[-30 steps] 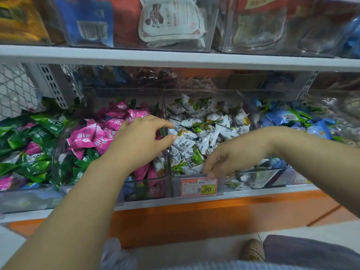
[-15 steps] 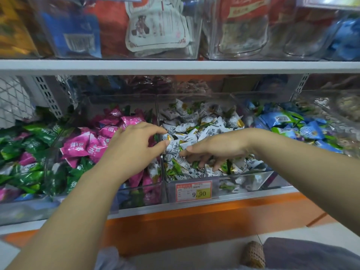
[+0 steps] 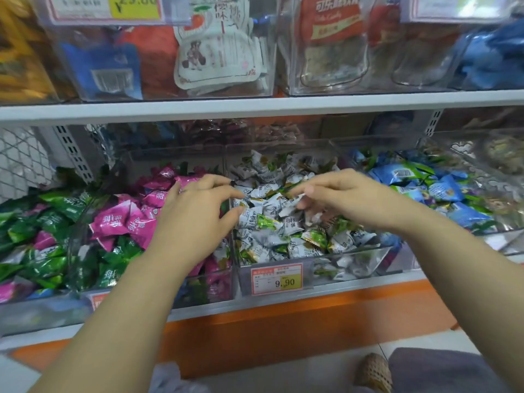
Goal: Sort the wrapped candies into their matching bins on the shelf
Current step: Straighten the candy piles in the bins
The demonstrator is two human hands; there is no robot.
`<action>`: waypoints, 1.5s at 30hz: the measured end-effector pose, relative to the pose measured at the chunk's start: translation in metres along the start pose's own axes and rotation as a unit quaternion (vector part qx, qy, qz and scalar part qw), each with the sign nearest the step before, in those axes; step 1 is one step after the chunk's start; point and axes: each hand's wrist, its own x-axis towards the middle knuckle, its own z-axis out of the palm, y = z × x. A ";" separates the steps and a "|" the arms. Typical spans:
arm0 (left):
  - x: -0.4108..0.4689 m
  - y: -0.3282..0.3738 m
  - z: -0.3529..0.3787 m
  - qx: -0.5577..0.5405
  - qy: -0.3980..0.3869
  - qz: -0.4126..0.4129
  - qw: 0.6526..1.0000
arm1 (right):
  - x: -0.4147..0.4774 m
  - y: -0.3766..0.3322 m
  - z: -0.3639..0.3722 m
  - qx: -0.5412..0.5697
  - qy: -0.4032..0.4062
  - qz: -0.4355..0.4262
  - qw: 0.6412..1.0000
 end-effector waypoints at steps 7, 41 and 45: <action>0.022 0.049 0.029 -0.091 -0.001 0.097 0.991 | -0.043 0.074 -0.041 -0.125 0.300 0.029 0.945; 0.086 0.115 0.059 -0.011 -0.153 0.028 0.988 | -0.053 0.140 -0.066 -0.221 0.283 0.091 0.929; 0.087 0.143 0.075 0.081 -0.253 0.073 0.961 | -0.053 0.138 -0.070 -0.209 0.335 0.083 0.915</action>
